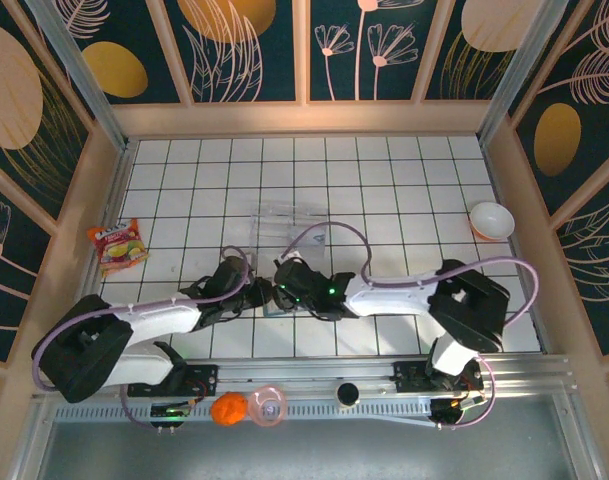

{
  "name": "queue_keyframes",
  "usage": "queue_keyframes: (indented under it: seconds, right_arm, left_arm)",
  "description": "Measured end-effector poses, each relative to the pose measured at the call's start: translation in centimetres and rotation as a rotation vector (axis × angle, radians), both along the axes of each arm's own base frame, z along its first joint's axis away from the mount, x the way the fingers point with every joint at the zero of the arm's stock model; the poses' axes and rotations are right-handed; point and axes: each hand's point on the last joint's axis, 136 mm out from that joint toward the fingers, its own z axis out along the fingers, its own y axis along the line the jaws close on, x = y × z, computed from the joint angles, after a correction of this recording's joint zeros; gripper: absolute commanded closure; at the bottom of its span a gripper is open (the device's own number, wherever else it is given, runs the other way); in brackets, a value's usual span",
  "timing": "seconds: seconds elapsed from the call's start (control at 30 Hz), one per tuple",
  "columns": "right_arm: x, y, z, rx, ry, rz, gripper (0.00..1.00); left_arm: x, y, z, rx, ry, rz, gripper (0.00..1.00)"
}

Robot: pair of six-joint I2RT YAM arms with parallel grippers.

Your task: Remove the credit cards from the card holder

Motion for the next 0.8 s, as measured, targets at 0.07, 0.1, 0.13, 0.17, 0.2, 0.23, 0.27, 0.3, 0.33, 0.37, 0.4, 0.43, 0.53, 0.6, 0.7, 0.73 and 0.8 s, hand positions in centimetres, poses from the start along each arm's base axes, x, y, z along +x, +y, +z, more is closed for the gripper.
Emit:
queue_keyframes:
  seconds: [0.07, 0.1, 0.13, 0.17, 0.2, 0.23, 0.27, 0.3, 0.33, 0.37, 0.4, 0.43, 0.53, 0.6, 0.7, 0.73, 0.8]
  right_arm:
    - [0.4, -0.9, 1.5, 0.029, -0.029, -0.035, 0.64]
    - [0.6, -1.3, 2.2, 0.045, -0.041, -0.055, 0.64]
    - [0.8, -1.7, 2.8, 0.055, -0.052, -0.072, 0.64]
    - [1.0, -2.2, 3.3, 0.066, -0.061, -0.089, 0.64]
    - [1.2, -2.8, 3.6, 0.075, -0.066, -0.113, 0.64]
    - [1.3, -3.4, 3.8, 0.077, -0.067, -0.128, 0.65]
    - [1.4, -4.0, 3.8, 0.078, -0.068, -0.145, 0.65]
    - [1.5, -4.6, 3.8, 0.079, -0.068, -0.165, 0.65]
    - [1.6, -5.1, 3.7, 0.075, -0.066, -0.179, 0.65]
    - [1.5, -5.7, 3.5, 0.072, -0.063, -0.194, 0.65]
    - [1.5, -6.3, 3.2, 0.065, -0.059, -0.208, 0.65]
    - [1.4, -6.7, 3.1, 0.058, -0.056, -0.216, 0.65]
    - [1.3, -7.7, 2.7, 0.046, -0.045, -0.24, 0.66]
    - [1.3, -8.0, 2.7, 0.048, -0.041, -0.251, 0.66]
    - [1.4, -8.6, 3.0, 0.052, -0.039, -0.27, 0.67]
    - [1.5, -8.7, 3.0, 0.053, -0.04, -0.276, 0.67]
    - [1.8, -9.0, 3.1, 0.056, -0.04, -0.29, 0.69]
  left_arm:
    - [0.1, -1.0, 0.5, -0.007, -0.007, -0.021, 0.81]
    - [0.2, -1.8, 0.8, -0.014, -0.014, -0.038, 0.81]
    - [0.2, -2.4, 1.1, -0.02, -0.018, -0.051, 0.81]
    - [0.3, -3.2, 1.5, -0.03, -0.024, -0.068, 0.81]
    - [0.3, -4.0, 1.8, -0.036, -0.027, -0.083, 0.81]
    - [0.3, -4.6, 1.9, -0.043, -0.028, -0.098, 0.81]
    - [0.2, -5.3, 2.0, -0.049, -0.026, -0.115, 0.81]
    - [0.1, -5.9, 2.0, -0.053, -0.024, -0.129, 0.81]
    - [0.0, -6.5, 1.8, -0.054, -0.018, -0.143, 0.81]
    - [-0.1, -7.1, 1.7, -0.054, -0.011, -0.158, 0.81]
    - [-0.2, -7.6, 1.4, -0.054, -0.002, -0.173, 0.81]
    - [-0.3, -8.1, 1.2, -0.051, 0.005, -0.185, 0.81]
    - [-0.6, -9.6, 0.8, -0.05, 0.025, -0.22, 0.81]
    - [-0.8, -10.2, 0.8, -0.059, 0.029, -0.237, 0.81]
    - [-0.8, -10.5, 1.0, -0.071, 0.027, -0.244, 0.81]
    - [-0.8, -10.5, 1.2, -0.074, 0.025, -0.244, 0.8]
    - [-0.6, -10.5, 2.2, -0.089, 0.003, -0.24, 0.79]
